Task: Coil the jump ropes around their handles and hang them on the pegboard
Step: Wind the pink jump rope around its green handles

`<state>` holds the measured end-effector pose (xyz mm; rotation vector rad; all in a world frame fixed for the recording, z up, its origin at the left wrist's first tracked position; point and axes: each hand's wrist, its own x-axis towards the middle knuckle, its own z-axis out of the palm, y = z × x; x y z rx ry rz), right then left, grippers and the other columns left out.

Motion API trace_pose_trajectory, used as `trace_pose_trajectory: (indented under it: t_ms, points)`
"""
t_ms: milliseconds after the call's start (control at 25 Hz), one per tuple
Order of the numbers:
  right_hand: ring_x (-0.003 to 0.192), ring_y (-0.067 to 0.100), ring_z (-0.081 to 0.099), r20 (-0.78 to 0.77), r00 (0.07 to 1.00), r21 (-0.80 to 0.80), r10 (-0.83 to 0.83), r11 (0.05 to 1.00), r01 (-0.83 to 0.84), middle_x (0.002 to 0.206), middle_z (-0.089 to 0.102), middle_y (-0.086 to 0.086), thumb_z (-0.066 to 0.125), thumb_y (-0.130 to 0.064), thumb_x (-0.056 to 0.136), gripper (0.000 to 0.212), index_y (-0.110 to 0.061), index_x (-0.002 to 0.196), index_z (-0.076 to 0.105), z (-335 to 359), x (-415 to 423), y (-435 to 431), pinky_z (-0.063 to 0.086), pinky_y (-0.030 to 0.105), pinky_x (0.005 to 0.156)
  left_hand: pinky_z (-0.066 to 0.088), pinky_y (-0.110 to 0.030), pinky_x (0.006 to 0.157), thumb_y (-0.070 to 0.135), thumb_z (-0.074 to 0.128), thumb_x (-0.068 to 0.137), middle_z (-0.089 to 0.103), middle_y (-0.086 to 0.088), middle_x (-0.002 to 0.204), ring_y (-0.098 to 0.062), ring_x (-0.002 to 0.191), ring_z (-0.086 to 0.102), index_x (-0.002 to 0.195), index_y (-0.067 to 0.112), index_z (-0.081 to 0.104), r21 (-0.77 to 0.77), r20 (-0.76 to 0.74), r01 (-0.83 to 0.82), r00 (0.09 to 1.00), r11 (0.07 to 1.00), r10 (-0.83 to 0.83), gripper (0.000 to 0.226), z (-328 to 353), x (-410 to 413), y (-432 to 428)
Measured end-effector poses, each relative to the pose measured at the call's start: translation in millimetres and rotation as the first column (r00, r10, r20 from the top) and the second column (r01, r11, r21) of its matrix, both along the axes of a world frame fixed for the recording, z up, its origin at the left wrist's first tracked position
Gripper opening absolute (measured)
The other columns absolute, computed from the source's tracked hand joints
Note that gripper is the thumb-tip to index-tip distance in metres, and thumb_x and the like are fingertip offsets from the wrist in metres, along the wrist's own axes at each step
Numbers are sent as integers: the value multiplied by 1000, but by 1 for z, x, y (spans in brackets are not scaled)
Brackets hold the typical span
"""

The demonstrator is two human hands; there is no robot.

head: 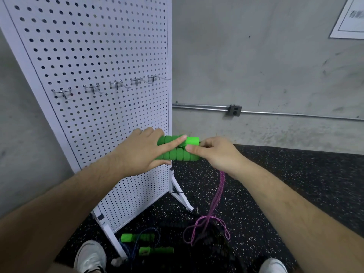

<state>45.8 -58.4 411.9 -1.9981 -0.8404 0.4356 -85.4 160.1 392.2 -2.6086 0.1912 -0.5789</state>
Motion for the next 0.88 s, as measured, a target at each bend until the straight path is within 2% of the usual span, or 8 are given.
trace_pose_trajectory:
  t_ms: [80,200,360,520,600,720,800,880]
  points:
    - [57,8,57,194,981,-81,-18,996,34,66,66,-6,73,-59,82,43,-17,87,71,-1,-1,0,40,25,52,50,-41,75,73,16,94,51,-9,111,-22,91,50,158,38,-15,4,-28,-20,999,1000,20,80,-1,0,-3]
    - [60,11,52,365,930,-108,-46,990,91,68,59,-4,71,-61,82,43,-19,85,64,-1,-3,-1,34,29,53,49,-40,83,75,9,93,49,-7,117,-21,98,50,155,32,-27,-7,-43,-36,998,999,36,83,-7,0,-5]
    - [60,7,44,523,852,-131,-10,987,92,68,49,-8,68,-54,89,37,-22,80,53,1,-11,-3,28,28,51,51,-40,80,82,4,89,55,-5,116,-21,95,54,159,15,-8,-26,2,-66,998,997,66,97,-16,4,-2]
    - [63,5,42,637,767,-149,78,989,24,70,46,-11,61,-49,95,30,-20,88,56,6,-15,-8,28,24,52,50,-36,80,85,6,87,53,-2,115,-17,94,52,161,16,8,-55,-43,-92,995,994,89,101,-16,4,-5]
    - [69,11,48,653,743,-175,147,984,-41,74,49,-10,57,-43,97,25,-18,92,59,11,-13,-13,33,26,55,50,-36,78,81,8,90,55,-1,112,-17,92,53,158,19,20,-75,-33,-89,996,993,87,93,-13,3,-7]
    - [77,11,55,569,792,-199,219,972,-126,85,59,-9,53,-34,100,21,-17,102,65,18,-10,-22,43,31,66,49,-37,72,75,12,92,58,-2,107,-19,87,56,151,20,32,-64,-8,-74,997,995,73,84,-13,3,-9]
    - [78,2,54,562,793,-201,236,969,-146,91,60,-11,50,-30,102,21,-19,107,67,22,-8,-25,43,28,68,49,-37,69,73,16,93,59,-2,102,-20,84,57,148,19,39,-46,20,-49,999,998,50,80,-13,3,-10]
    - [83,0,55,564,792,-173,232,972,-161,96,62,-12,52,-24,103,18,-20,109,69,25,-1,-26,43,17,70,48,-37,67,69,22,93,60,-3,99,-21,81,58,144,18,43,-23,52,-10,999,1000,11,75,-13,3,-12]
